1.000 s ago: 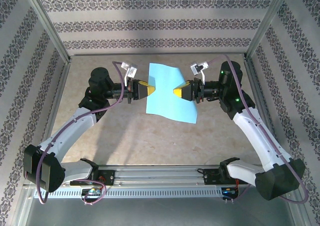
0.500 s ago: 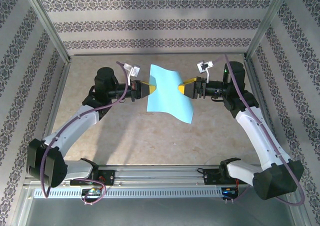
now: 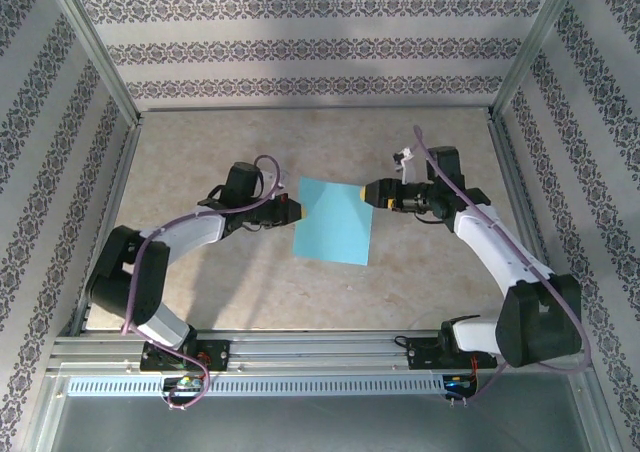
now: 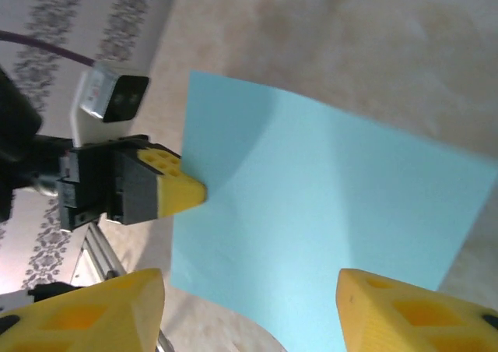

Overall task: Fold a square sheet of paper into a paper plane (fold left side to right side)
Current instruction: Place a square sheet of paper at the center of the table, then first fold in half a square sheet of paper at the center of the table.

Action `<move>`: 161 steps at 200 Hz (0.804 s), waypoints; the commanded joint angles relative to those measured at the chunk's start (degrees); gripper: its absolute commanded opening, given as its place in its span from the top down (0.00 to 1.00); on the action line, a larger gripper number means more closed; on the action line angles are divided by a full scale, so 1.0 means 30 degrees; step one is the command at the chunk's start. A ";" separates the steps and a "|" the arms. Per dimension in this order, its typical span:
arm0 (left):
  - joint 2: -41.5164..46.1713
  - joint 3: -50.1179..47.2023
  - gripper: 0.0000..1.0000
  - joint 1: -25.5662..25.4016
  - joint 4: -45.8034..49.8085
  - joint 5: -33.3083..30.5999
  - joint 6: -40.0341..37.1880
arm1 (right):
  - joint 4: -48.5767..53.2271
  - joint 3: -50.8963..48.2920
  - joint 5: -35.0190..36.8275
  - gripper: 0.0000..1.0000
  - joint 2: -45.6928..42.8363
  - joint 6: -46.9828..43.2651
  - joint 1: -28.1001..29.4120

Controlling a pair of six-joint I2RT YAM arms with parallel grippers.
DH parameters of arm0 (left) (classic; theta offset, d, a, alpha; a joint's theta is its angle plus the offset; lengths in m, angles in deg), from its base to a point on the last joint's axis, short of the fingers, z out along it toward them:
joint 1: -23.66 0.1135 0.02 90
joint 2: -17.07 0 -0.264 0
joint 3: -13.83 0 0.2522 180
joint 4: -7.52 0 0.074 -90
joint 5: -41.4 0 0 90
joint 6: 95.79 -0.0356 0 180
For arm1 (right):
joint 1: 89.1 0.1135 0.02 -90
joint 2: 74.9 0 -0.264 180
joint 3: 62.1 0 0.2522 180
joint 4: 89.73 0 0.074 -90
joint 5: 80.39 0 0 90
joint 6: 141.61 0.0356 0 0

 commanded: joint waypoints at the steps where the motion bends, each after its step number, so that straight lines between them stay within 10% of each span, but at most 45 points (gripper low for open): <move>1: -0.1193 0.0295 1.00 -0.0094 0.2410 -0.1519 -0.0802 | -0.0921 -0.0790 0.1243 0.50 0.0755 0.0845 -0.0109; 70: -0.2303 0.1102 1.00 -0.0070 0.3768 -0.2623 -0.1237 | -0.1919 -0.1574 0.2348 1.00 0.3815 0.1803 0.1254; 161: -0.2523 0.1010 0.97 -0.0074 0.3528 -0.2372 -0.0807 | -0.2528 -0.1377 0.2503 1.00 0.7857 0.1838 0.2072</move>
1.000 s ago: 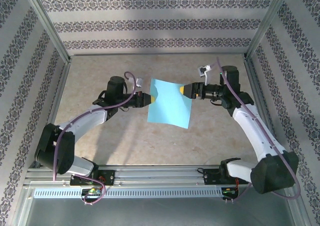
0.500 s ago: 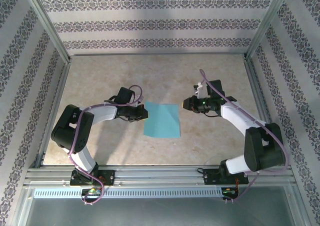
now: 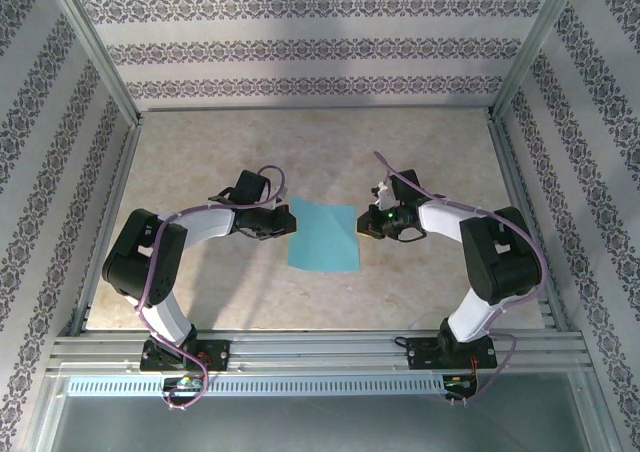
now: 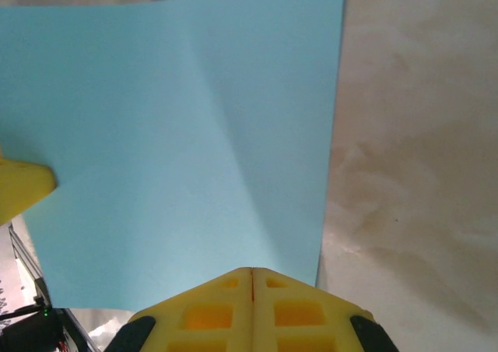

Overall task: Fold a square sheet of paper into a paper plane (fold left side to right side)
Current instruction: First fold in half a square sheet of paper at the center of the table.

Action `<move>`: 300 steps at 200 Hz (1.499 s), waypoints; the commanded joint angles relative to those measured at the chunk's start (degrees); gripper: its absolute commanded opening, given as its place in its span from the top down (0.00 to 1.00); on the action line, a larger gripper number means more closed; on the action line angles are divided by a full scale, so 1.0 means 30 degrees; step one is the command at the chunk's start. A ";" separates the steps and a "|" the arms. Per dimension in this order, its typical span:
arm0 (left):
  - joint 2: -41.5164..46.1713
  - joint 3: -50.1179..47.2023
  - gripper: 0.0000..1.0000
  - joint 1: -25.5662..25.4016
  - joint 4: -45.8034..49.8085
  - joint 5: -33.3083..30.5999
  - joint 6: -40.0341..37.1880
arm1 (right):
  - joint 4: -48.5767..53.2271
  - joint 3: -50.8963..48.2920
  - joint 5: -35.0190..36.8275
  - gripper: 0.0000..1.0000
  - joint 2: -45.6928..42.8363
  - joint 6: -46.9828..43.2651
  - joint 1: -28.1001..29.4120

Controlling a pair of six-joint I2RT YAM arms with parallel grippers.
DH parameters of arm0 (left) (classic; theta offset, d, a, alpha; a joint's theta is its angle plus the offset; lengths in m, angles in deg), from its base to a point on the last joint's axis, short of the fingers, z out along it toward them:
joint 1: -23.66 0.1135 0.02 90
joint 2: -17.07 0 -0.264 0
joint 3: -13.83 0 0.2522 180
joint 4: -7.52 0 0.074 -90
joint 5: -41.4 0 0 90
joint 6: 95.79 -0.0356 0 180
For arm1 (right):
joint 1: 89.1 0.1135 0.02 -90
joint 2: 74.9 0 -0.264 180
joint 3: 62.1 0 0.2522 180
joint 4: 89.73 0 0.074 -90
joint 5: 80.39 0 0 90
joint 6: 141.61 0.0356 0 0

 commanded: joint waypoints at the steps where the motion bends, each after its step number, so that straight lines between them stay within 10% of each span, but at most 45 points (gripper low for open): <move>1: -0.0272 0.0262 0.97 -0.0076 0.0377 0.0073 -0.0027 | -0.0281 -0.0021 0.0182 1.00 0.0637 -0.0115 0.0273; 53: -0.0248 0.0159 0.93 -0.0089 -0.0796 0.1112 0.0553 | 0.0265 0.0356 0.0261 1.00 0.1936 -0.0443 0.0453; 188: -0.0964 0.1314 0.46 -0.1039 -0.4302 0.4311 0.2917 | 0.1648 0.0755 0.1827 1.00 0.2600 -0.1273 0.0647; 300: -0.3330 0.3491 0.49 -0.2526 -0.3366 0.3995 0.2177 | -0.0178 0.0331 0.0547 1.00 0.2249 -0.0361 0.0749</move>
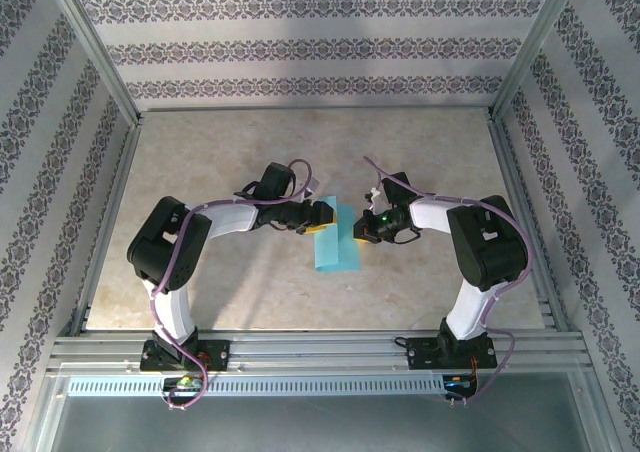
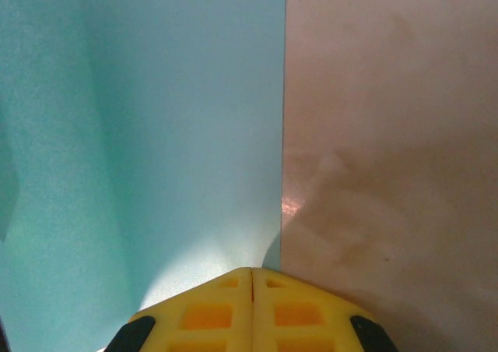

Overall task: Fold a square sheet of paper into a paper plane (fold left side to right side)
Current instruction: First fold in half a square sheet of paper at the center of the table.

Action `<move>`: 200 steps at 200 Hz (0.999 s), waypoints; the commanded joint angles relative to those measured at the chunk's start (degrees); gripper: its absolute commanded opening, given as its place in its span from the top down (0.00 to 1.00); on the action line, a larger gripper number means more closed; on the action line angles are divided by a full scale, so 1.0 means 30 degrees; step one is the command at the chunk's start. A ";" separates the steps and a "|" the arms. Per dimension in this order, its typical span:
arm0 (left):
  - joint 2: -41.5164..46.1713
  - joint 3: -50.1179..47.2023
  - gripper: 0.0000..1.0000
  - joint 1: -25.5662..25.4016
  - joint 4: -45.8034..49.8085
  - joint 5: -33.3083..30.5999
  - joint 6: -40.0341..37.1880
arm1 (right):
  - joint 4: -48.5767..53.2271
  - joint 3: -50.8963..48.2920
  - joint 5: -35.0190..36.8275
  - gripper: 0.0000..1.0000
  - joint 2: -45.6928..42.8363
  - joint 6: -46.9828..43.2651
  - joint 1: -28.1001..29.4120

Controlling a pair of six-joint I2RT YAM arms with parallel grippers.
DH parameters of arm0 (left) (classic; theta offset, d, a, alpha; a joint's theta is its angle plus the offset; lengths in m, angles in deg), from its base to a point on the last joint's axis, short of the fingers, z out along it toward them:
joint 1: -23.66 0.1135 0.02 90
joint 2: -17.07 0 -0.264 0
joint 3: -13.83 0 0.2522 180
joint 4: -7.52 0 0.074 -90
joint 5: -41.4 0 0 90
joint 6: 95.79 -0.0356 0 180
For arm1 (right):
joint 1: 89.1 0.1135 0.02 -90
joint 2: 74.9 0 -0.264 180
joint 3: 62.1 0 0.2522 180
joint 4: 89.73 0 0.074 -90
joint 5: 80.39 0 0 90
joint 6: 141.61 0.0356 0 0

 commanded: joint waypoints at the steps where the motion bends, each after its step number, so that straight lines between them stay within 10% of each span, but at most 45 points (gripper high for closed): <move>1: -0.0392 0.0804 0.50 -0.0329 0.0534 0.0028 -0.0620 | -0.0487 -0.0361 0.0229 1.00 0.0354 0.0417 0.0257; 84: -0.0724 0.0665 0.98 -0.0467 0.0937 -0.0604 -0.0986 | -0.0862 -0.0332 0.0038 1.00 -0.0592 0.0941 0.0261; 132: -0.0906 0.0702 1.00 -0.0495 0.0813 -0.0607 -0.0927 | -0.1007 -0.0376 0.0136 0.87 -0.2102 0.1194 0.0089; 200: -0.0911 0.0622 1.00 -0.0554 0.0727 -0.0711 -0.0935 | -0.5135 -0.2481 -0.3386 0.44 -0.4195 0.2886 -0.1203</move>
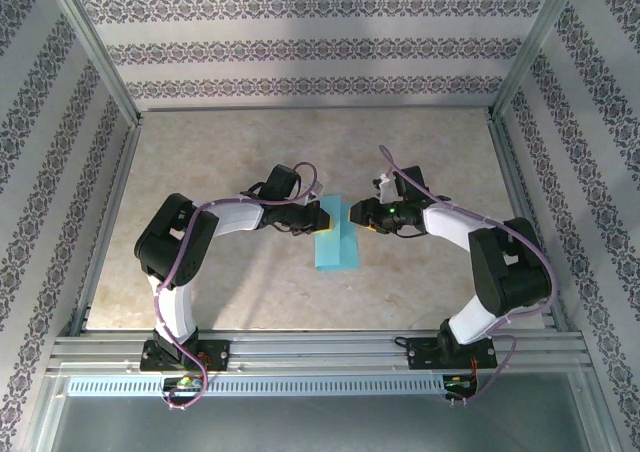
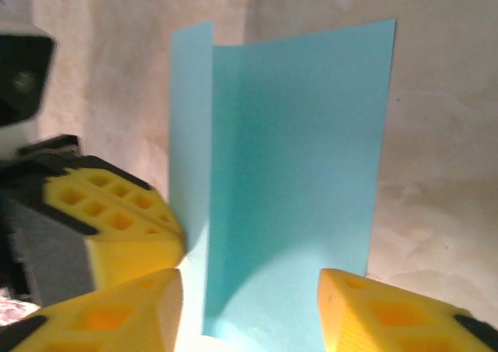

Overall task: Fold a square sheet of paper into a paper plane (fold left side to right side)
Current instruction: First fold in half a square sheet of paper at the center of the table.

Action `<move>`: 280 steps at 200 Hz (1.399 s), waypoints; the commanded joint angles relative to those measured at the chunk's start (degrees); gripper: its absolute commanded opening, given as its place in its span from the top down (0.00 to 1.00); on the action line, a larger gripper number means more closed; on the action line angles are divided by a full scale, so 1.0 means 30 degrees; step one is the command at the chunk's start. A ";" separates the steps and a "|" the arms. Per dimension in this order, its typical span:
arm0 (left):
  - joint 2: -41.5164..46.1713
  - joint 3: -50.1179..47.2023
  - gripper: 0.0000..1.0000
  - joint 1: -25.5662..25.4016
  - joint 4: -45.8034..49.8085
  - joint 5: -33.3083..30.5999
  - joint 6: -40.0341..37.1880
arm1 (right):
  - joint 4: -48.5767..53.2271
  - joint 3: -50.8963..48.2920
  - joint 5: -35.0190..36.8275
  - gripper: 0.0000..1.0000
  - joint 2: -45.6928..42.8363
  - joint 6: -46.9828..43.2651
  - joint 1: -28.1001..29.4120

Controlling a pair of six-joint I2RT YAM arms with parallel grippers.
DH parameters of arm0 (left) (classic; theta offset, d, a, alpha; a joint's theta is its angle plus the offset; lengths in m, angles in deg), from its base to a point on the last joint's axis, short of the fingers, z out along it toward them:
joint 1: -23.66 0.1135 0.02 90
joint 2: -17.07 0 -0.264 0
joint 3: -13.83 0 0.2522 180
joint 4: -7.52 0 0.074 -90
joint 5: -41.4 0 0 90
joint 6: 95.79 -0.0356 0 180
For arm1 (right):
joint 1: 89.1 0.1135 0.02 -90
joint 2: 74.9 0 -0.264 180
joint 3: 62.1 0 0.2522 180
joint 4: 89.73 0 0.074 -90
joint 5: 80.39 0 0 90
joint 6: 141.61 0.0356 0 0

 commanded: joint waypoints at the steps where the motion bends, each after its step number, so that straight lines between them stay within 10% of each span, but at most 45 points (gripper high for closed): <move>1: -0.0098 0.0116 1.00 -0.0269 -0.0002 -0.0126 -0.0166 | -0.2821 -0.1106 -0.2473 0.43 -0.0351 0.1176 -0.0475; 120: -0.0115 -0.0013 1.00 -0.0293 -0.0449 -0.0147 0.0160 | -0.9579 -0.2054 -0.4141 0.57 0.3143 0.4786 0.1282; 198: 0.0448 -0.0191 1.00 -0.0309 -0.0534 -0.0475 0.0161 | -0.9484 -0.2083 -0.3571 0.94 0.3373 0.4777 0.1377; 280: 0.4087 -0.1569 0.52 -0.0291 0.2352 -0.5778 -0.1130 | -0.5475 -0.1497 -0.0971 1.00 0.2202 0.2434 0.1254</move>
